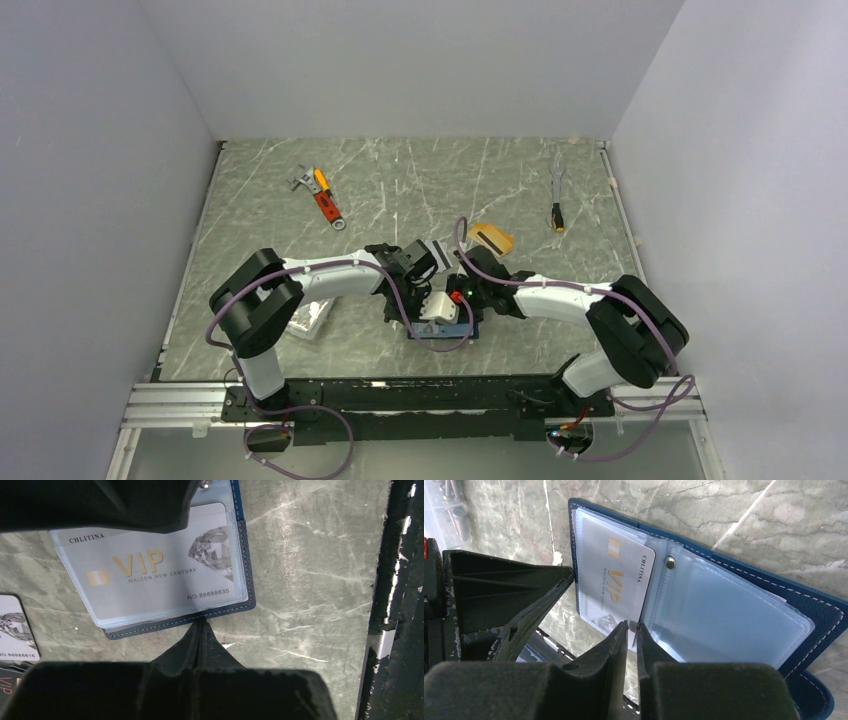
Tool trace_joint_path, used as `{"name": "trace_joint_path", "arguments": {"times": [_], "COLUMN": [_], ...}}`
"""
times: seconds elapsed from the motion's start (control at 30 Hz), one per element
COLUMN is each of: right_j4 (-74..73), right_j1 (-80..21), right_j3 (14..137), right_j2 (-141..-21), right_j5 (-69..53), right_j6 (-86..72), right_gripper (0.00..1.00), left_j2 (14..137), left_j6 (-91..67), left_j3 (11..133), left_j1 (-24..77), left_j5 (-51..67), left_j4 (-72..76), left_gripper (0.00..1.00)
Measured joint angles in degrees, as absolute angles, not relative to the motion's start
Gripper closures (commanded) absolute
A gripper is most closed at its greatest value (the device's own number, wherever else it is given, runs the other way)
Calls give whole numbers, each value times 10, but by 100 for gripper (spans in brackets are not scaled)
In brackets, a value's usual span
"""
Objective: Put the credit cards into the card holder
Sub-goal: Insert the credit card into the card holder.
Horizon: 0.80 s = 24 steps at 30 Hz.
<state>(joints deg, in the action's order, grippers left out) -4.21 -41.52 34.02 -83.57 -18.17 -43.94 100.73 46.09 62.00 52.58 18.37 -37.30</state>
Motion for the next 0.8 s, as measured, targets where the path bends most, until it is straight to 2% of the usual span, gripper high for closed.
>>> {"name": "trace_joint_path", "arguments": {"times": [0.27,0.47,0.8], "right_j4": [-46,-51,-50], "right_j1": [-407,-360,-361], "right_j3": [340,339,339], "right_j2": [-831,-783,-842], "right_j5": [-188,-197,-199], "right_j6": [-436,-424,-420], "right_gripper": [84,100,100], "left_j2": [1007,1007,1007], "left_j6": [463,463,462], "left_j3": [620,620,620], "left_j1": [523,513,510], "left_j5": [185,197,201], "left_j4": [-373,-373,-373], "left_gripper": [100,100,100]}}
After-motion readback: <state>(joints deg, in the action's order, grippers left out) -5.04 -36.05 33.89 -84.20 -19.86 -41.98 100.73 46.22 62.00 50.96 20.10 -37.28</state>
